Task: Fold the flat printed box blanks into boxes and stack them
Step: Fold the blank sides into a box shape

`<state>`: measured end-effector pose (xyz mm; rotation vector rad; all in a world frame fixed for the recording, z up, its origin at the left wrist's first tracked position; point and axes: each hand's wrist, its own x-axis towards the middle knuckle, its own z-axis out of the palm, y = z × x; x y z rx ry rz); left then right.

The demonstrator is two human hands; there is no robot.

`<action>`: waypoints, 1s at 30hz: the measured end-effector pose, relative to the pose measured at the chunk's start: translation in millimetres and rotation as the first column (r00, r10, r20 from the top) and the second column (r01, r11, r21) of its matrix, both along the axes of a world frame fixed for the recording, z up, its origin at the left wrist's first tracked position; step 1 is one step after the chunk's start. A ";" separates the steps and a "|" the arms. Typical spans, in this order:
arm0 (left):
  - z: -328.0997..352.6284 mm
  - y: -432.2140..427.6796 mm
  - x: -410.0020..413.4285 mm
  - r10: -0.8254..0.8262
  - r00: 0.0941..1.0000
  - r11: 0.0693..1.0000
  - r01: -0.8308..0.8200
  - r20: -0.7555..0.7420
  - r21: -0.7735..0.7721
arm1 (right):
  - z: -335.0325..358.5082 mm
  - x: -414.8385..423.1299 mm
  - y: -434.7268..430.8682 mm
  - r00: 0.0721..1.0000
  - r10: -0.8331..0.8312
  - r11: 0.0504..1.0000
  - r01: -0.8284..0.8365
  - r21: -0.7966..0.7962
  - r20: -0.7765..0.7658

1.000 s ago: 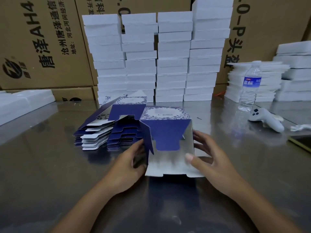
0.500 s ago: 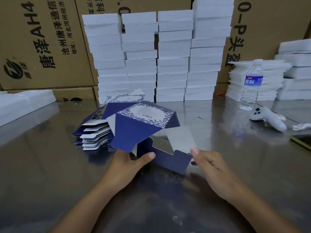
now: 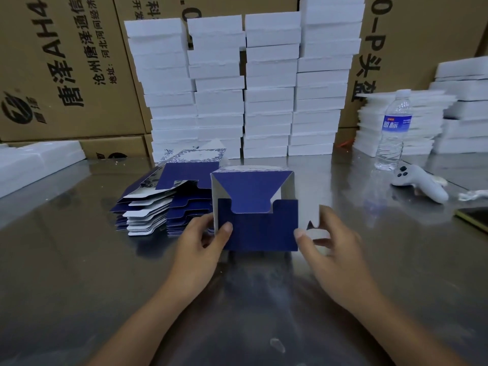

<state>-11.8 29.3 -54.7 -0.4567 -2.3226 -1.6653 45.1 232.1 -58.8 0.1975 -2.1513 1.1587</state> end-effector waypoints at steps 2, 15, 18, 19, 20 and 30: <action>-2.0 3.2 -0.4 0.045 0.999 0.999 -0.045 -0.027 0.008 | -2.2 -1.1 -2.0 0.994 -0.067 0.997 0.065 0.029 0.083; -2.1 36.5 4.2 0.059 0.976 0.965 -0.110 0.211 0.239 | 0.0 -19.0 -0.4 0.904 -0.061 0.919 0.216 -0.329 0.423; 4.9 47.9 6.0 -0.069 0.902 0.928 -0.098 0.426 0.359 | 1.8 -22.1 1.8 0.904 -0.020 0.889 0.212 -0.407 0.428; 8.9 50.0 7.0 -0.124 0.875 0.919 -0.077 0.468 0.387 | 3.3 -23.1 2.6 0.899 -0.005 0.882 0.211 -0.422 0.439; 10.8 51.3 6.8 -0.181 0.848 0.910 -0.048 0.498 0.412 | 5.0 -24.4 3.3 0.892 0.009 0.874 0.213 -0.437 0.452; 6.4 58.6 0.6 -0.250 0.847 0.872 -0.014 0.469 0.489 | 3.7 -38.7 -18.1 0.885 0.046 0.835 0.220 -0.504 0.463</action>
